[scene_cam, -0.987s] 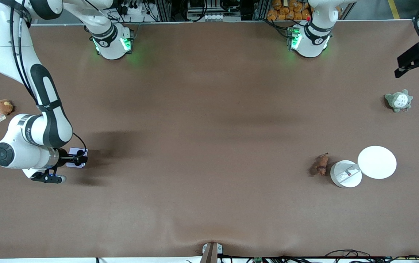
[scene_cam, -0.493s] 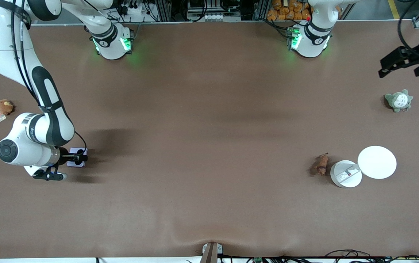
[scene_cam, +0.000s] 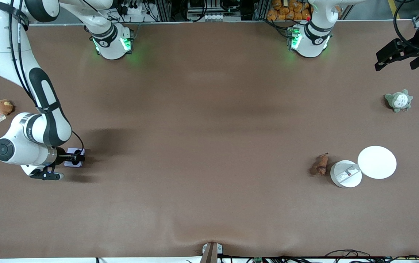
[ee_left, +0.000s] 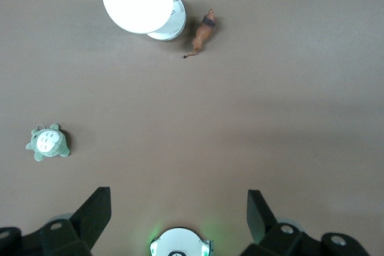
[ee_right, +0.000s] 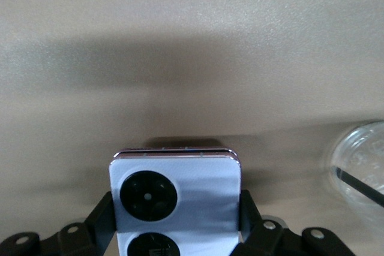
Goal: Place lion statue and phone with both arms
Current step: 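Lower the phone beside the glass cup and open the right gripper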
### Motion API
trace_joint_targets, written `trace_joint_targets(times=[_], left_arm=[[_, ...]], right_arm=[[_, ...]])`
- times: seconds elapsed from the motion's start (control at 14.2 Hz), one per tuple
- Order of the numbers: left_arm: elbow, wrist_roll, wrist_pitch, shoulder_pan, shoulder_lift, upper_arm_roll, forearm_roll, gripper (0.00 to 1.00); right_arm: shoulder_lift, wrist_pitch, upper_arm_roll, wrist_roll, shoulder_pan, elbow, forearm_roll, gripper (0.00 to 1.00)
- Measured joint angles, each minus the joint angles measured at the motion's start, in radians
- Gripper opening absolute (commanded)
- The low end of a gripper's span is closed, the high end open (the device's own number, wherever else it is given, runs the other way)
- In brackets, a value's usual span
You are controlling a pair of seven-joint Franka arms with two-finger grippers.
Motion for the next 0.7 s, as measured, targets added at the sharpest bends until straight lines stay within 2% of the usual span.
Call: trace_joint_targets(times=[0.07,0.14,0.21,0.28,0.7], left_arm=[[-0.003,0.000,0.001,-0.001,0.000,-0.001,0.000,1.00],[-0.005,0.000,0.003,-0.002,0.000,-0.001,0.000,1.00],[-0.005,0.000,0.003,-0.003,0.000,-0.002,0.000,1.00],[-0.006,0.000,0.003,-0.003,0.000,-0.004,0.000,1.00],[-0.017,0.000,0.005,-0.005,0.001,-0.017,0.000,1.00]], right_arm=[[0.000,0.001,0.000,0.000,0.000,0.000,0.000,0.15],[0.000,0.002,0.000,0.000,0.000,0.000,0.000,0.35],[0.000,0.003,0.000,0.000,0.000,0.000,0.000,0.93],[0.001,0.005,0.000,0.000,0.000,-0.001,0.000,1.00],[0.004,0.011,0.003,-0.002,0.000,-0.001,0.000,1.00]])
